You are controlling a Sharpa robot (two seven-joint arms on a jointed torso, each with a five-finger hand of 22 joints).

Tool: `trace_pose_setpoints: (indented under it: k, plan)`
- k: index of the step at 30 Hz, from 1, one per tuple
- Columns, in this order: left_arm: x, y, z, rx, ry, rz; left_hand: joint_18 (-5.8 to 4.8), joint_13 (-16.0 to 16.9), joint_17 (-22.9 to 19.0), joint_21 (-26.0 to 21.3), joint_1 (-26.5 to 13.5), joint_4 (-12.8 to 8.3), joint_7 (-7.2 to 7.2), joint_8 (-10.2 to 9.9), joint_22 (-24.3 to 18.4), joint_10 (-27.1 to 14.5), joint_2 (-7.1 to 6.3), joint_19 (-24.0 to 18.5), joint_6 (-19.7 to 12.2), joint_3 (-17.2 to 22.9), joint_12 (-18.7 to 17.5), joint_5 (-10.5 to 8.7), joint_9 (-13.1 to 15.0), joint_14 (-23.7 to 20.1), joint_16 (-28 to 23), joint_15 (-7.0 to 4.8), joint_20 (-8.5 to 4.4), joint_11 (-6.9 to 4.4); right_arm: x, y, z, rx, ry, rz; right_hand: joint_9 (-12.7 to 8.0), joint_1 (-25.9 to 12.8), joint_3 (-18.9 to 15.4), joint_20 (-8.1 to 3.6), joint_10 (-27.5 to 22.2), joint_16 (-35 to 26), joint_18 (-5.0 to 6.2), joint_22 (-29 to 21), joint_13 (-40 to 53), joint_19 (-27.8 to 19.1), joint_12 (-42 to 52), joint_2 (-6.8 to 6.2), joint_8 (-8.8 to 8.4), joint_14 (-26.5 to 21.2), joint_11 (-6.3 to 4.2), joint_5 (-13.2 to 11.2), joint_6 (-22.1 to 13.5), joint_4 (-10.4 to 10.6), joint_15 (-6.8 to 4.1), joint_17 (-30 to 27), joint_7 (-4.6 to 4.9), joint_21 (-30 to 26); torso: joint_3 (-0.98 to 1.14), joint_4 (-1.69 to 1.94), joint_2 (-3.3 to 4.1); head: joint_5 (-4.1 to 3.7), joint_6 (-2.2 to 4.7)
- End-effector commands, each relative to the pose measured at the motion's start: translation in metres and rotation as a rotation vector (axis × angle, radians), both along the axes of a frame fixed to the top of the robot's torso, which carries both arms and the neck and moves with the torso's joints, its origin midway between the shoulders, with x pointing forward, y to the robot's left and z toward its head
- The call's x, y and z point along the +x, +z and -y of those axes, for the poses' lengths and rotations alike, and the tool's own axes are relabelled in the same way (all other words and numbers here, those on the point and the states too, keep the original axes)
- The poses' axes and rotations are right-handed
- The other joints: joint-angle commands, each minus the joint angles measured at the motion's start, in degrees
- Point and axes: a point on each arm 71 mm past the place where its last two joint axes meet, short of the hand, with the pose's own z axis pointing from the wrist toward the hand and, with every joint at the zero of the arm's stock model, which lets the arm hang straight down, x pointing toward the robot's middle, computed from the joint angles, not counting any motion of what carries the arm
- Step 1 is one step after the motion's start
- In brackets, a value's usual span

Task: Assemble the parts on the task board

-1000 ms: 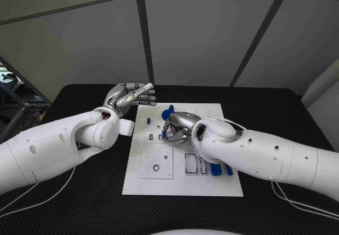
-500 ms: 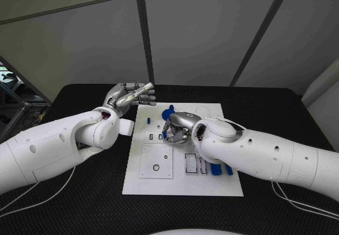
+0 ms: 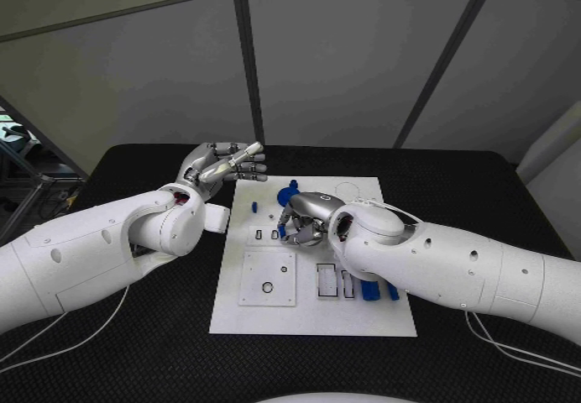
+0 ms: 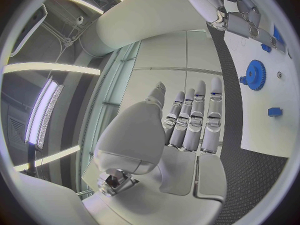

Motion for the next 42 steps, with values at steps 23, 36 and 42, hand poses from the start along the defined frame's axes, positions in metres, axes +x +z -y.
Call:
trace_pose_setpoints:
  k: [23, 36, 42]
  plan:
    - [0.0, 0.002, 0.001, -0.004, -0.014, 0.008, 2.91, 0.0, 0.1, -0.3, 0.5, -0.2, 0.14, -0.2, -0.1, 0.0, 0.13, 0.1, 0.1, 0.2, -0.3, -0.01, 0.0, 0.0, -0.4, 0.02, 0.28, -0.03, 0.0, -0.001, 0.002, 0.01, -0.015, 0.014, -0.4, -1.2, -1.1, 0.78, -3.9, -1.4, 0.13, -1.7, -4.2, -1.4, -3.6, -2.58, -1.3, 3.0, 0.74, -2.1, -4.3, 1.1, 1.18, 4.3, 0.67, -1.5, 0.03, -0.03, 0.0, -0.48, 0.21]
    - [0.001, 0.0, -0.003, 0.086, -0.022, 0.02, 3.04, 0.4, 3.7, 3.3, -1.0, 0.1, -1.64, 0.0, 1.4, 5.4, -0.18, 5.6, 2.4, 1.3, 0.6, -0.16, 0.0, 9.6, 3.8, -2.81, -2.29, -2.15, -0.008, 0.015, 0.022, 0.172, -0.011, 0.112, -0.7, 2.0, -12.9, 1.2, -4.1, -2.5, 0.23, -2.4, -5.1, -1.8, -2.6, -4.51, -1.56, 2.5, 0.87, -1.3, -10.7, 9.5, 1.36, 2.9, 0.98, -2.1, 0.0, -0.08, -0.22, -0.68, 0.96]
    - [0.001, -0.003, -0.007, 0.188, -0.014, 0.01, 2.91, 1.2, 10.0, 9.1, -2.4, 0.8, -2.13, -0.5, 4.6, 8.2, -1.14, 11.0, 2.7, 1.3, 0.9, -0.24, 0.0, 16.1, 11.9, -4.44, -4.19, -3.21, -0.014, 0.027, 0.048, 0.312, 0.04, 0.139, -0.7, 4.6, -12.4, 0.87, -4.2, -2.6, 0.34, -2.6, -5.4, -1.8, -2.5, -2.64, -1.15, 2.5, 0.54, -1.2, -11.7, 10.2, 1.1, 2.8, 0.33, -2.3, -0.18, -0.04, -0.58, -0.85, 1.21]
